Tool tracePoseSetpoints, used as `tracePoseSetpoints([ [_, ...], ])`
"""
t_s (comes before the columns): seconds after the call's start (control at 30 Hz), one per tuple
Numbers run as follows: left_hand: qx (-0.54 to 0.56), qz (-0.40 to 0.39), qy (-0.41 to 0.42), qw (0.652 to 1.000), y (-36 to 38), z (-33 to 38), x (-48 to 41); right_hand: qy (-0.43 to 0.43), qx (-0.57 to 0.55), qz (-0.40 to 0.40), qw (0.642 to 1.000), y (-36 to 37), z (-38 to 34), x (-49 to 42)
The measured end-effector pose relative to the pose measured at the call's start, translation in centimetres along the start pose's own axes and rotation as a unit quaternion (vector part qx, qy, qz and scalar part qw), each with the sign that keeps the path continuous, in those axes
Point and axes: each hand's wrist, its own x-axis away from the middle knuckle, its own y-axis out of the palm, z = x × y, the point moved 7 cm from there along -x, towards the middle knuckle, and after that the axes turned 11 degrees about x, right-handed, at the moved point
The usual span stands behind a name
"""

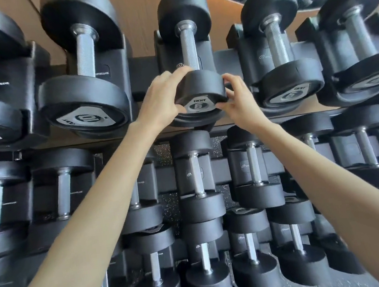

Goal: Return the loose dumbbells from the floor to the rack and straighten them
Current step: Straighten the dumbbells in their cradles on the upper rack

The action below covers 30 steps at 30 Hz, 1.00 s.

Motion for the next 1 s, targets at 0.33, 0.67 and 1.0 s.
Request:
tracePoseSetpoints([
  [0.33, -0.056, 0.030, -0.024, 0.998, 1.0, -0.7, 5.2, -0.069, 0.211, 0.042, 0.974, -1.5, -2.0, 2.3],
  [0.67, -0.225, 0.093, 0.009, 0.970, -0.8, 4.3, 14.6, -0.200, 0.298, 0.089, 0.929, -2.4, -6.8, 10.9],
  [1.0, -0.244, 0.107, -0.037, 0.963, -2.1, 4.5, 22.1, -0.242, 0.306, 0.045, 0.920, 2.1, -8.2, 16.3],
])
